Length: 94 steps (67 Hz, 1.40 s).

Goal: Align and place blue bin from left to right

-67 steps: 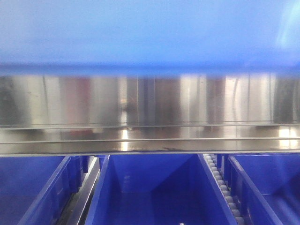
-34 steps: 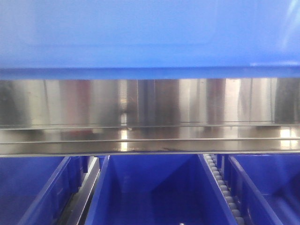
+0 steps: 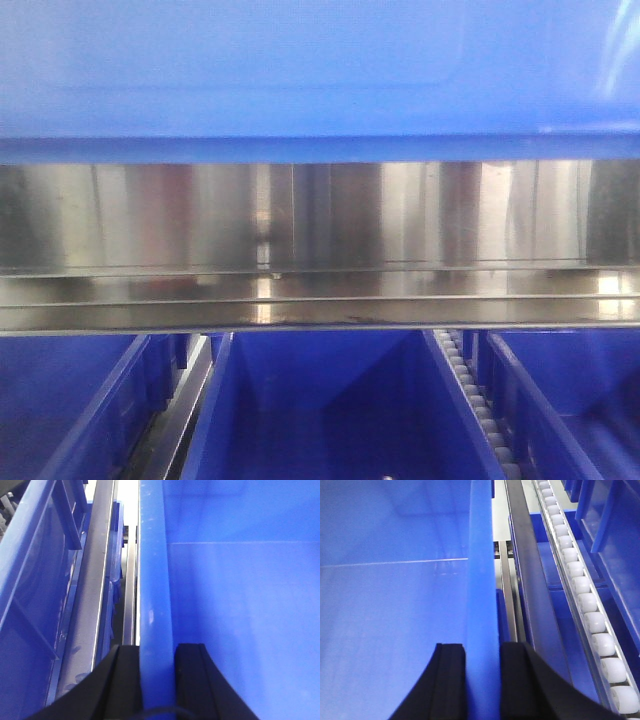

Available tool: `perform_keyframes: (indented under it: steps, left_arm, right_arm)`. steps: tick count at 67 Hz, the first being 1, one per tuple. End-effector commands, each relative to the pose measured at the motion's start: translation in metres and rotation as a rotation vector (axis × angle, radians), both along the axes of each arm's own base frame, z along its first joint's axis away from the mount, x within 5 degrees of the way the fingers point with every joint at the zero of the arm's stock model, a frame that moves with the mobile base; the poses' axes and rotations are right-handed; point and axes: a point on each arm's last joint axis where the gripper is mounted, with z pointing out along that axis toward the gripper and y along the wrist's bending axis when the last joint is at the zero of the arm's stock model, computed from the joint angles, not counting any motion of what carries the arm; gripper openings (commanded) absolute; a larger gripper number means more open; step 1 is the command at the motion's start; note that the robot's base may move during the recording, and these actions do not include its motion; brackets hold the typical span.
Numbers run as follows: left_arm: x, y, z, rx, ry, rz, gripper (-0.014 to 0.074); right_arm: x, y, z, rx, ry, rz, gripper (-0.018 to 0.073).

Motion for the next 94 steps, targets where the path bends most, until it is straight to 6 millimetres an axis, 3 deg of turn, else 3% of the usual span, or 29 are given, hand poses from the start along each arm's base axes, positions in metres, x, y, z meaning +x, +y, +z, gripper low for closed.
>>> perform_keyframes:
  steps: [1,94]
  left_arm:
    - [-0.0043,-0.0025,0.0119,-0.038,-0.078,-0.056,-0.0111]
    - [-0.0055,-0.0048,0.0104,-0.083,-0.056,-0.055,-0.0111]
  right_arm:
    - [-0.0014,-0.0004,0.014,0.054,-0.103,0.042,-0.0079]
    - [-0.0018,-0.0012,0.0129,0.005,-0.104,0.066,-0.0079]
